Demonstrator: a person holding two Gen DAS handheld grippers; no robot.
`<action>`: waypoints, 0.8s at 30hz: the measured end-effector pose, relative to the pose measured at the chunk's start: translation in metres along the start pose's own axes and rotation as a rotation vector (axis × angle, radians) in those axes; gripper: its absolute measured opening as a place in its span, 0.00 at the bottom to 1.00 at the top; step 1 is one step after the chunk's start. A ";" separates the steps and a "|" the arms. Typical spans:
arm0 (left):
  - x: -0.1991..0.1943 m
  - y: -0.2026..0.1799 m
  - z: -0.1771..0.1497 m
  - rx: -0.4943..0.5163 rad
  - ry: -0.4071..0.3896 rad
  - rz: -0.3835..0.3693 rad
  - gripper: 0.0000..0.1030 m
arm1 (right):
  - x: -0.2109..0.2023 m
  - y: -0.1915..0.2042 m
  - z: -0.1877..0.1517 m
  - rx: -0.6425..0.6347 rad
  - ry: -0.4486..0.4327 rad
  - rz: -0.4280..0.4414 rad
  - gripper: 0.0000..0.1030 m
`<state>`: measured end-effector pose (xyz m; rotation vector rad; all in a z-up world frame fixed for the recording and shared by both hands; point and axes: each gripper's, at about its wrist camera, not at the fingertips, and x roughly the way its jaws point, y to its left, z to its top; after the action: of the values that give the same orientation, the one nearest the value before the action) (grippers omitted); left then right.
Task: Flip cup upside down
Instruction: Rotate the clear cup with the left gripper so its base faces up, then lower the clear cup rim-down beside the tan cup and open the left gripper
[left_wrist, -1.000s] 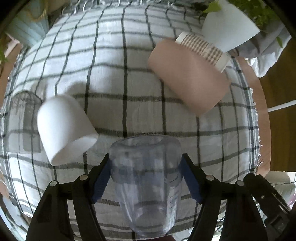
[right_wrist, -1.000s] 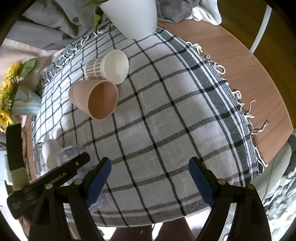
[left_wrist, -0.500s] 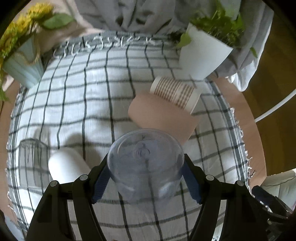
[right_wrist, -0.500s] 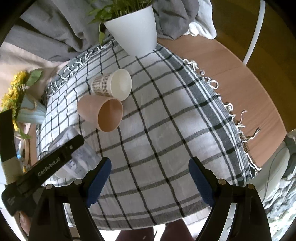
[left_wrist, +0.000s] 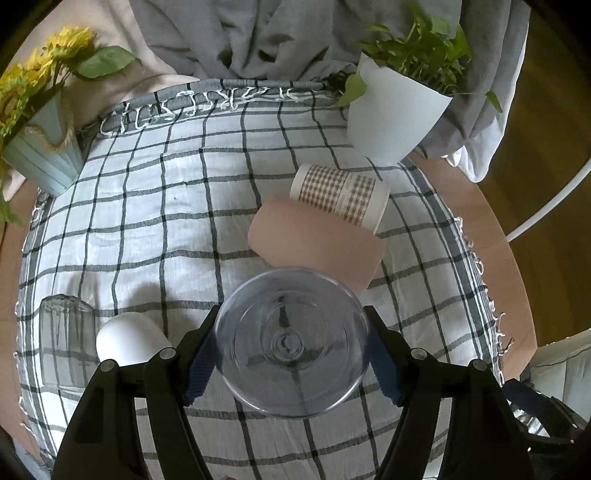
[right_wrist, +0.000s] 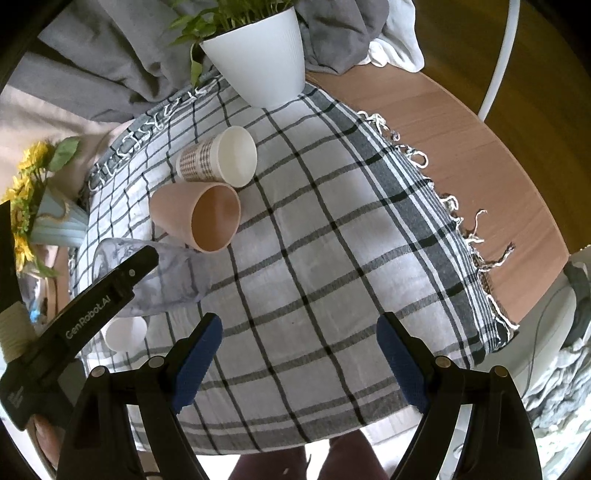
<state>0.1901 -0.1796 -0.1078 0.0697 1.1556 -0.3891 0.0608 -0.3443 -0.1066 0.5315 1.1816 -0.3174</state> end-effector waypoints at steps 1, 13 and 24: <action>0.001 0.000 0.002 0.002 0.002 0.001 0.70 | -0.001 0.001 0.000 0.000 -0.001 0.000 0.83; 0.017 -0.016 0.016 0.059 0.051 0.006 0.70 | -0.001 0.002 0.007 0.020 -0.012 0.000 0.83; 0.018 -0.015 0.019 0.061 0.063 0.003 0.73 | 0.000 0.000 0.012 0.037 -0.016 -0.002 0.83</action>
<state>0.2078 -0.2033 -0.1144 0.1381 1.2053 -0.4218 0.0701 -0.3509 -0.1033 0.5589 1.1629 -0.3449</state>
